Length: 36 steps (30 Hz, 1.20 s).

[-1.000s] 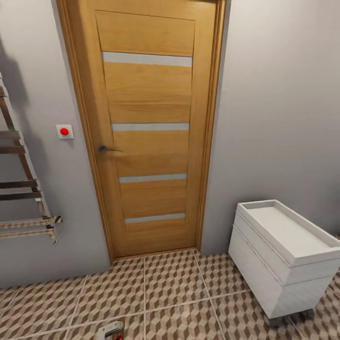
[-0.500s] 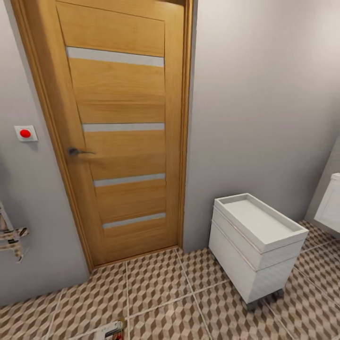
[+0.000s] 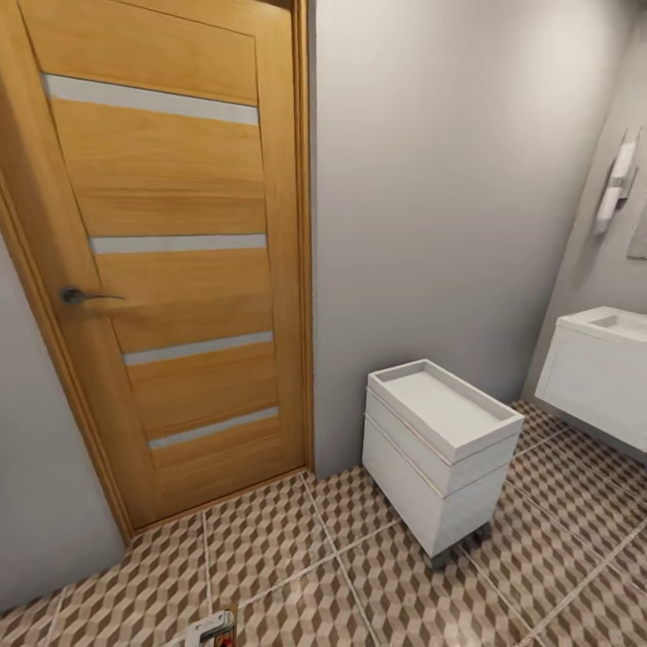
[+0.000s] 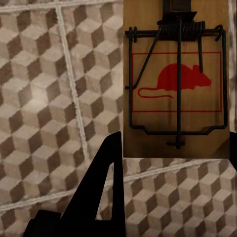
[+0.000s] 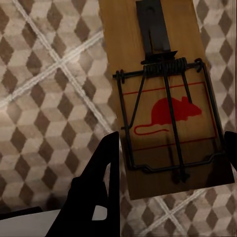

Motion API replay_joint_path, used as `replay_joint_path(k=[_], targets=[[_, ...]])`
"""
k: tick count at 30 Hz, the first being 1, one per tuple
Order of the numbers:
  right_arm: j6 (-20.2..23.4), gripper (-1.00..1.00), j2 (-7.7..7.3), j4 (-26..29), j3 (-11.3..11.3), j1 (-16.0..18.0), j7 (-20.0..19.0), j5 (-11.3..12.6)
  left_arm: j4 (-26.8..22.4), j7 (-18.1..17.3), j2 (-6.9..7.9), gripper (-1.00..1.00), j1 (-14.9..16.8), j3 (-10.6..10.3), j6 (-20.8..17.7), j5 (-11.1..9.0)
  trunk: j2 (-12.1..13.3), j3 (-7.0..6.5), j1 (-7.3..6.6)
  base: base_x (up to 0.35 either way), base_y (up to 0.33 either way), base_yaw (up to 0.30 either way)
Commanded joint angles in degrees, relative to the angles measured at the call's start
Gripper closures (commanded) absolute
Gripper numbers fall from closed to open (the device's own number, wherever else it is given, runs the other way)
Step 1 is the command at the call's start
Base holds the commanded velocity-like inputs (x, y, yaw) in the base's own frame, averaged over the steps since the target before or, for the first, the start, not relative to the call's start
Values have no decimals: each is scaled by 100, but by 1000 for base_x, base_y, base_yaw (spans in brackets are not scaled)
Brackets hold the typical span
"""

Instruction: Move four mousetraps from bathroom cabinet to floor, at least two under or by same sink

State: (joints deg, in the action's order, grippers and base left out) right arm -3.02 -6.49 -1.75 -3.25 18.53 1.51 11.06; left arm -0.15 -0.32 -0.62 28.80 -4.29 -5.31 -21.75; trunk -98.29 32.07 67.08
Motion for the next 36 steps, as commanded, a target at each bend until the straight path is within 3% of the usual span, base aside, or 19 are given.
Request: replay_joint_path(k=[1, 36], targets=[[-32, 100, 2, -19, -35, 8, -2, 63, -2, 6, 1, 100, 3, -45, -21, -49, -3, 6, -1, 0, 0, -298], [-32, 100, -1, -19, -35, 8, -2, 63, -2, 6, 1, 100, 3, -45, -23, -49, -3, 6, -1, 0, 0, -298]])
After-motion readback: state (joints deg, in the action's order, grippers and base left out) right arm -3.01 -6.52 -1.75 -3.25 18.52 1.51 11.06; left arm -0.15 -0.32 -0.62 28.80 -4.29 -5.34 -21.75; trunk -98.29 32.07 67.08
